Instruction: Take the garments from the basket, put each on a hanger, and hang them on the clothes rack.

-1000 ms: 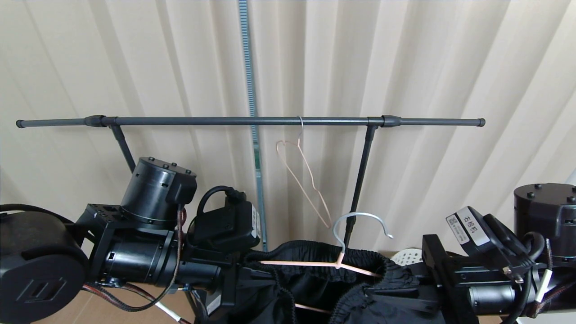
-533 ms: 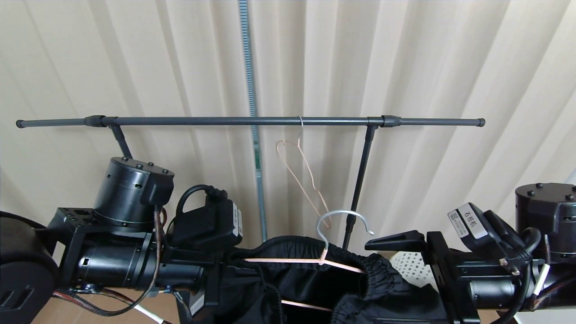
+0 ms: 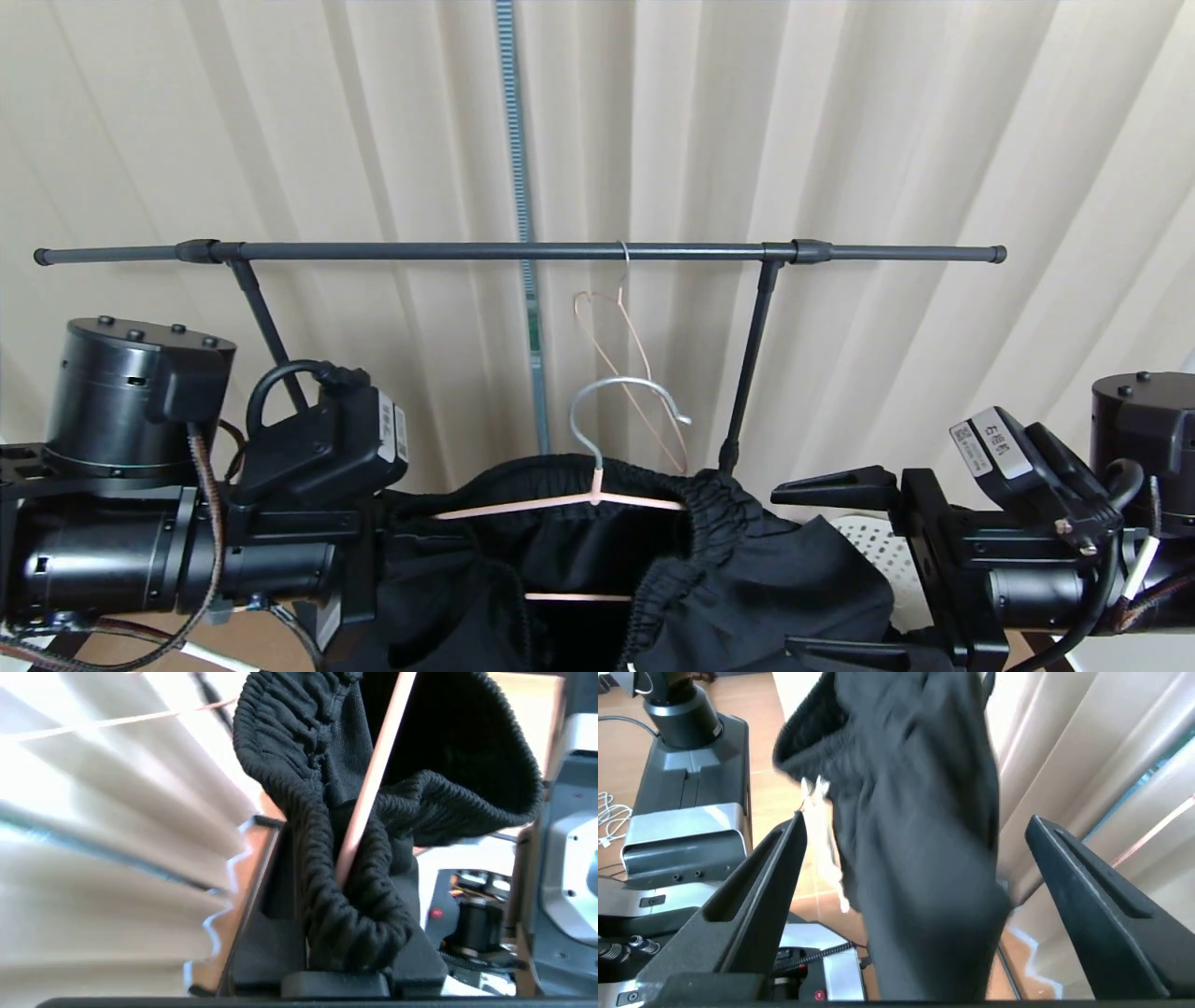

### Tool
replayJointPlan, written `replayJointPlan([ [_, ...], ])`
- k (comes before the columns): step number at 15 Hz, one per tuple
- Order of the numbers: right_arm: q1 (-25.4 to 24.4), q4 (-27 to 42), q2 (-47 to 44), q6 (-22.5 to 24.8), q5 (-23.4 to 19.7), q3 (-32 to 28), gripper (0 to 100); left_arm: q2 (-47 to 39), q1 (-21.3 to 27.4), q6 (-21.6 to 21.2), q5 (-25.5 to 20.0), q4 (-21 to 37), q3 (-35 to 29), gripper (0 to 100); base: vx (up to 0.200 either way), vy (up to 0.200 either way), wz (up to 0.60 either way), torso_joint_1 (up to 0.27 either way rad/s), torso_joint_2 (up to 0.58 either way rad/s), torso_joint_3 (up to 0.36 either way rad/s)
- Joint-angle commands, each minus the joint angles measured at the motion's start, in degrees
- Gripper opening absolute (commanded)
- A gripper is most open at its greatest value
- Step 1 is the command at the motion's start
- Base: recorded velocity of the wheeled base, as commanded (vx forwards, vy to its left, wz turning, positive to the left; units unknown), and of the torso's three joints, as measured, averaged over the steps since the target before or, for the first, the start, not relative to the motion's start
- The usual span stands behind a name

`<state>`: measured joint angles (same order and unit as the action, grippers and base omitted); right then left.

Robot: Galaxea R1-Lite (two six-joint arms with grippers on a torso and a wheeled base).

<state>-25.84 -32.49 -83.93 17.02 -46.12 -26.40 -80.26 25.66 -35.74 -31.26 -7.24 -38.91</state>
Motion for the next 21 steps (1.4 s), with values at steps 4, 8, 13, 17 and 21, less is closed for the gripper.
replayJointPlan([
  [4, 1.32, -0.12, -1.85, 0.12, -0.03, -0.23, 100, 7.75, -4.74, 3.84, -0.03, 0.03, 2.53, 0, 0.000, 0.000, 0.00, 0.000, 0.00, 0.000],
  [8, 3.34, -1.97, -6.16, 1.35, -0.03, -0.58, 100, 9.34, -8.00, 6.91, -0.21, 0.03, 3.14, 0, 0.000, 0.000, 0.00, 0.000, 0.00, 0.000],
  [13, 6.33, -7.94, -13.54, 1.53, 0.06, -0.23, 100, 9.69, -9.05, 9.64, -0.47, -0.14, 2.97, 0, 0.000, 0.000, 0.00, 0.000, 0.00, 0.000],
  [17, 7.47, -8.82, -17.05, 2.23, 0.33, -0.58, 100, 10.57, -9.14, 11.49, -0.47, -0.14, 2.88, 0, 0.000, 0.000, 0.00, 0.000, 0.00, 0.000],
  [21, 8.27, -11.90, -20.83, 3.99, 0.94, -0.93, 100, 12.15, -9.14, 12.72, -0.47, -0.05, 2.97, 0, 0.000, 0.000, 0.00, 0.000, 0.00, 0.000],
])
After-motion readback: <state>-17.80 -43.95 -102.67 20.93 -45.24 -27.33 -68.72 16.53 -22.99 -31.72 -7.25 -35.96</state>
